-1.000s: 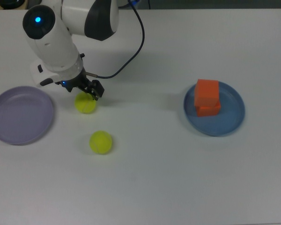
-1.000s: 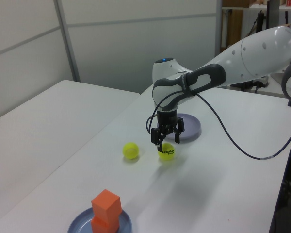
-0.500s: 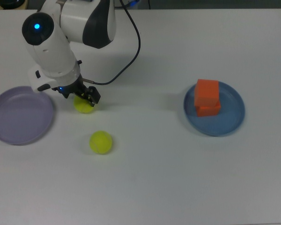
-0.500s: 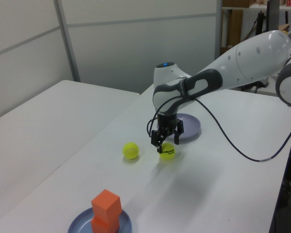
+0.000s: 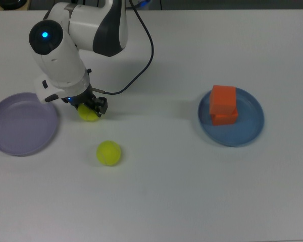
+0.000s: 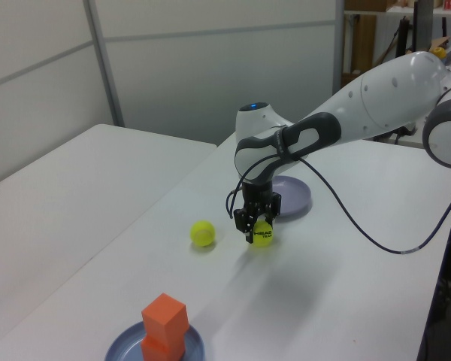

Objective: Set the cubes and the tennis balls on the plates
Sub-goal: 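Close the gripper on the tennis ball and lift it, then place the tennis ball on the lavender plate and open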

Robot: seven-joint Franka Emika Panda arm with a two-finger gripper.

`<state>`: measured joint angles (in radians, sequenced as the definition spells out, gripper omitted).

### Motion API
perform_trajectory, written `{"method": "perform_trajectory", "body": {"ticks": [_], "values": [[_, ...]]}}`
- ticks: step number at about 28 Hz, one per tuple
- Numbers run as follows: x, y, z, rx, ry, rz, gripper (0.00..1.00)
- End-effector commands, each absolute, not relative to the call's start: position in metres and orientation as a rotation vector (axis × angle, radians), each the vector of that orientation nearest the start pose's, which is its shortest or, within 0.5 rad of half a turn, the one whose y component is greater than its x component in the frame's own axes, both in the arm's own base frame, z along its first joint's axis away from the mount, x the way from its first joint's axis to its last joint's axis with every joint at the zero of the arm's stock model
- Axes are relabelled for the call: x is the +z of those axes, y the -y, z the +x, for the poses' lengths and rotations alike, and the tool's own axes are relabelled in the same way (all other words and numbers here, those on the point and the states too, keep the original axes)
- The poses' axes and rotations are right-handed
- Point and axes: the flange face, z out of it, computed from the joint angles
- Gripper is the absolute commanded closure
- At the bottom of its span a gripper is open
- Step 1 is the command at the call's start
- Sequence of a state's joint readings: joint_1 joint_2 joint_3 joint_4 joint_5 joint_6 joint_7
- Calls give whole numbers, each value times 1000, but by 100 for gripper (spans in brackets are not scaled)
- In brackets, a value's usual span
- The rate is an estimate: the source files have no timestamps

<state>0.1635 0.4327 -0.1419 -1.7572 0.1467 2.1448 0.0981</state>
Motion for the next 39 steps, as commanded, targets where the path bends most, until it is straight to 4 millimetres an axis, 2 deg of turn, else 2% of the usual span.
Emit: {"method": "perform_trajectory", "body": {"ticks": [1,5,8,12,13,16,18,24,29,35,38,39], "values": [[334,-27,655,2,-178,-3055,100],[363,-14,664,-77,-207,-3050,100],[383,21,670,-142,-284,-3054,100],[394,54,675,-192,-342,-3069,100],[392,66,675,-198,-335,-3078,100],[389,83,675,-210,-342,-3073,100],[384,85,678,-246,-340,-3069,100],[345,87,689,-283,-350,-3095,100],[328,88,693,-314,-363,-3105,100],[328,90,697,-370,-381,-3094,100],[322,90,697,-361,-382,-3095,100],[322,89,697,-361,-362,-3100,73]]}}
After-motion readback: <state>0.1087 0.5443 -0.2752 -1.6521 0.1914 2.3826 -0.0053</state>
